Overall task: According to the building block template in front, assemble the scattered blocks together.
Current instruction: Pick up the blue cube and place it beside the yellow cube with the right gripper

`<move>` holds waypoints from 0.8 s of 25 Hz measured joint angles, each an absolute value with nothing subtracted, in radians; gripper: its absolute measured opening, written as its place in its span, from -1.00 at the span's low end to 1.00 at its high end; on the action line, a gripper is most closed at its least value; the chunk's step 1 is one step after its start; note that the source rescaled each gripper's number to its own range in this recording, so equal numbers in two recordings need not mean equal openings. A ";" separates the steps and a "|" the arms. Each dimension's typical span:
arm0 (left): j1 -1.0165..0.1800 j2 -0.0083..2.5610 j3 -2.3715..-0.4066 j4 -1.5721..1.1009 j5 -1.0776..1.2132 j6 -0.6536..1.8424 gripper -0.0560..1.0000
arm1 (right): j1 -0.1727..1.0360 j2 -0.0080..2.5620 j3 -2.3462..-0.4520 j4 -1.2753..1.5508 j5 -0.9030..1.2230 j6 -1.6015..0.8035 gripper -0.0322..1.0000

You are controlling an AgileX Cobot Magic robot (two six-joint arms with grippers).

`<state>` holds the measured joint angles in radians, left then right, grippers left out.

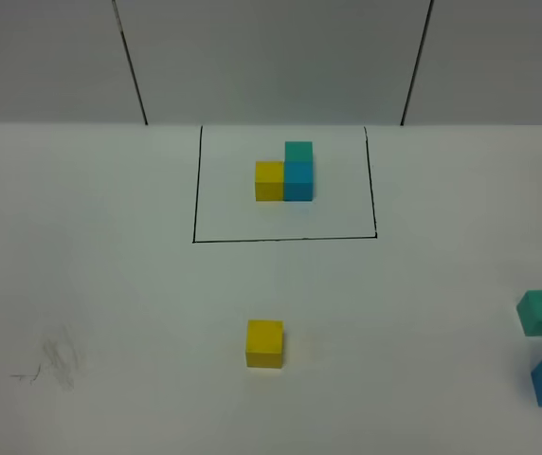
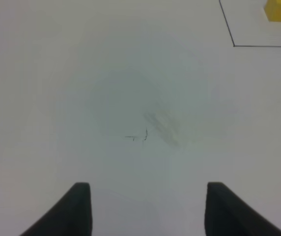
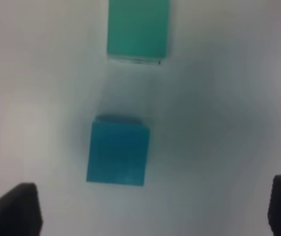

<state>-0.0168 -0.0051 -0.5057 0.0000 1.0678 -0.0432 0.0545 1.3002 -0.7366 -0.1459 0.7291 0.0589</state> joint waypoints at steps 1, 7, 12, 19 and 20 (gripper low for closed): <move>-0.017 -0.005 -0.506 0.000 1.068 -0.043 -0.60 | 0.054 1.314 -0.737 -0.145 0.717 0.071 0.80; -0.017 -0.005 -0.506 0.000 1.068 -0.043 -0.60 | 0.046 1.402 -0.737 -0.106 0.692 0.090 0.80; -0.017 -0.005 -0.506 0.000 1.068 -0.043 -0.60 | 0.046 1.455 -0.726 -0.093 0.679 0.091 0.78; -0.017 -0.005 -0.506 0.000 1.068 -0.043 -0.60 | 0.046 1.468 -0.662 -0.079 0.597 0.092 0.74; -0.017 -0.005 -0.506 0.000 1.068 -0.043 -0.60 | 0.046 1.471 -0.649 -0.071 0.578 0.092 0.74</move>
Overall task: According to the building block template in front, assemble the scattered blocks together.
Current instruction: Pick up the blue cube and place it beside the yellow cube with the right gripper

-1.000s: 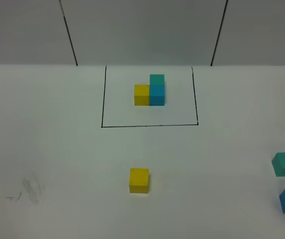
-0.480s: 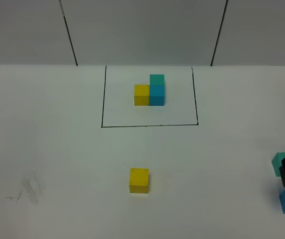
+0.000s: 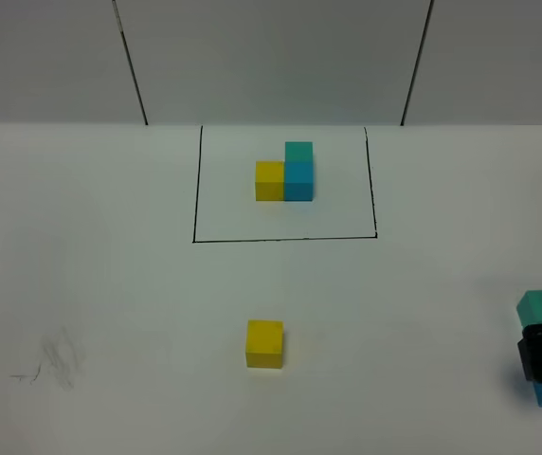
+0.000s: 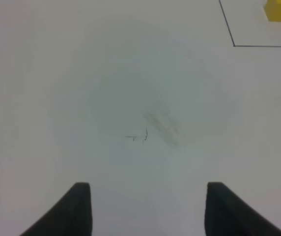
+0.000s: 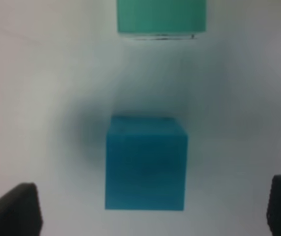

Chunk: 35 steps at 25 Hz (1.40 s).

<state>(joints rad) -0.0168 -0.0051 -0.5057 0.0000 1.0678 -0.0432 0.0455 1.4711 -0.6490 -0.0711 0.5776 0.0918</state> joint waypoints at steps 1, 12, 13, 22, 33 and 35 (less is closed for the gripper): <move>-0.017 -0.005 -0.506 0.000 1.068 -0.043 -0.60 | 0.046 1.476 -0.639 -0.065 0.553 0.092 0.73; -0.017 -0.005 -0.506 0.000 1.068 -0.043 -0.60 | 0.046 1.582 -0.626 -0.048 0.470 0.092 0.61; -0.017 -0.005 -0.506 0.000 1.068 -0.043 -0.60 | 0.046 1.590 -0.626 -0.048 0.468 0.092 0.58; -0.017 -0.005 -0.506 0.000 1.068 -0.043 -0.60 | 0.027 1.643 -0.626 -0.045 0.448 0.092 -0.07; -0.017 -0.005 -0.506 0.000 1.068 -0.043 -0.60 | 0.027 1.643 -0.626 -0.044 0.431 0.087 -0.93; -0.017 -0.005 -0.506 0.000 1.068 -0.043 -0.60 | 0.027 1.643 -0.626 -0.044 0.430 0.086 -0.93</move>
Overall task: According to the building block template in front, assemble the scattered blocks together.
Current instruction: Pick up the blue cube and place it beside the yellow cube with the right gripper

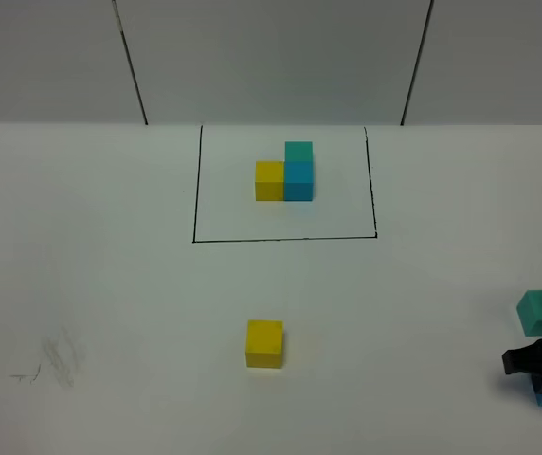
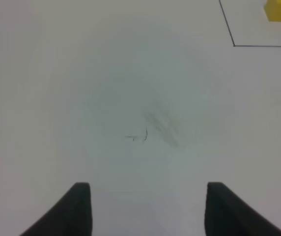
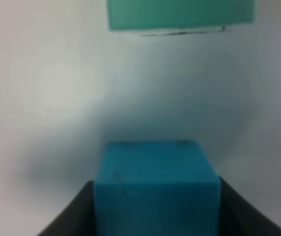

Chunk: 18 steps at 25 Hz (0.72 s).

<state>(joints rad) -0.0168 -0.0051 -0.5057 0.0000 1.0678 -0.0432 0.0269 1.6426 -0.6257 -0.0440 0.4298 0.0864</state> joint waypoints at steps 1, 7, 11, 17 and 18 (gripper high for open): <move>-0.017 -0.005 -0.506 0.000 1.068 -0.043 -0.60 | 0.027 1.643 -0.626 -0.044 0.430 0.086 -0.93; -0.017 -0.005 -0.506 0.000 1.068 -0.043 -0.60 | 0.027 1.587 -0.625 -0.020 0.466 0.032 -0.93; -0.017 -0.005 -0.506 0.000 1.068 -0.042 -0.60 | 0.040 1.495 -0.625 0.007 0.522 -0.075 -0.93; -0.017 -0.005 -0.506 0.000 1.068 -0.042 -0.60 | 0.089 1.446 -0.679 0.061 0.660 -0.274 -0.93; -0.017 -0.005 -0.506 0.000 1.068 -0.042 -0.60 | 0.104 1.446 -0.697 0.064 0.679 -0.302 -0.93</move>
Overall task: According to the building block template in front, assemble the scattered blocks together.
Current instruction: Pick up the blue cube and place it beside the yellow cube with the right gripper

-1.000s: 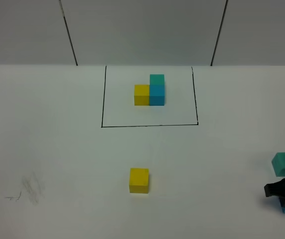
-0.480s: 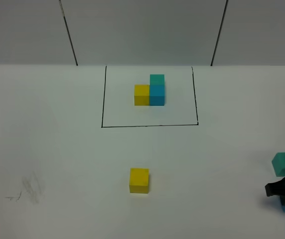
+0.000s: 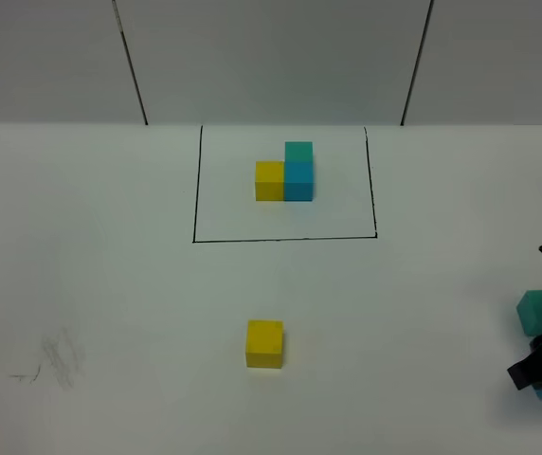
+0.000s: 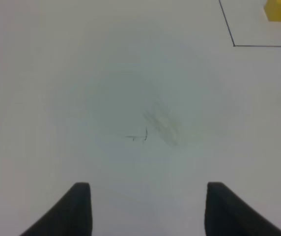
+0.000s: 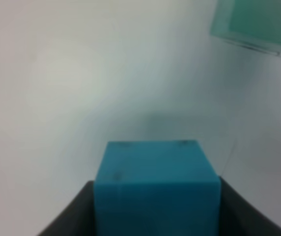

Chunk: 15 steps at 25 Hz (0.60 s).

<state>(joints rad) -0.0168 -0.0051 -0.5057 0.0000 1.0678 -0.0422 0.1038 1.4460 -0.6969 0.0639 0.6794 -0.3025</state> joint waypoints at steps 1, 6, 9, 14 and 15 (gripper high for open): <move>-0.017 -0.005 -0.506 0.000 1.068 -0.042 -0.60 | 0.117 1.446 -0.712 0.064 0.698 -0.328 -0.93; -0.017 -0.005 -0.506 0.000 1.068 -0.042 -0.60 | 0.214 1.451 -0.800 0.068 0.727 -0.462 -0.93; -0.017 -0.005 -0.506 0.000 1.068 -0.042 -0.60 | 0.274 1.478 -0.848 0.083 0.745 -0.580 -0.93; -0.017 -0.005 -0.506 0.000 1.068 -0.042 -0.60 | 0.358 1.579 -0.934 0.090 0.767 -0.699 -0.93; -0.017 -0.005 -0.506 0.000 1.068 -0.042 -0.60 | 0.371 1.603 -0.957 0.090 0.776 -0.719 -0.93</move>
<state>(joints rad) -0.0168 -0.0051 -0.5057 0.0000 1.0678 -0.0422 0.3709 1.6027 -0.9574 0.0899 0.7759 -0.7190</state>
